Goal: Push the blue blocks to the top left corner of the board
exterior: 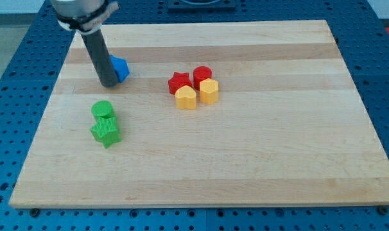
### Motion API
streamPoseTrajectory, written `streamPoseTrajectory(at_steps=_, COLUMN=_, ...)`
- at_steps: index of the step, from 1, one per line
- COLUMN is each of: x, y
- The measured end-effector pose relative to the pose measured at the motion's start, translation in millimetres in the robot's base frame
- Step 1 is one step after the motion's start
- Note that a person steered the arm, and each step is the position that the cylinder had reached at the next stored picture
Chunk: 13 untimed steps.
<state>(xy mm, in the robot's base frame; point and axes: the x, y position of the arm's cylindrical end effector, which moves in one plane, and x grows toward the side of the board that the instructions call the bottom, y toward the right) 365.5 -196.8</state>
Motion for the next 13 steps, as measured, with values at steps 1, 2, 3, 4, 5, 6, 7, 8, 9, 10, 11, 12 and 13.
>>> streamPoseTrajectory(at_steps=1, x=-25, y=-22)
streamPoseTrajectory(at_steps=2, x=-14, y=-22)
streamPoseTrajectory(at_steps=3, x=14, y=-6)
streamPoseTrajectory(at_steps=4, x=25, y=28)
streamPoseTrajectory(at_steps=5, x=9, y=58)
streamPoseTrajectory(at_steps=6, x=-15, y=33)
streamPoseTrajectory(at_steps=7, x=-41, y=-14)
streamPoseTrajectory(at_steps=8, x=-62, y=-45)
streamPoseTrajectory(at_steps=9, x=-73, y=-49)
streamPoseTrajectory(at_steps=10, x=-56, y=-45)
streamPoseTrajectory(at_steps=11, x=-46, y=-70)
streamPoseTrajectory(at_steps=12, x=-67, y=-84)
streamPoseTrajectory(at_steps=13, x=-110, y=-84)
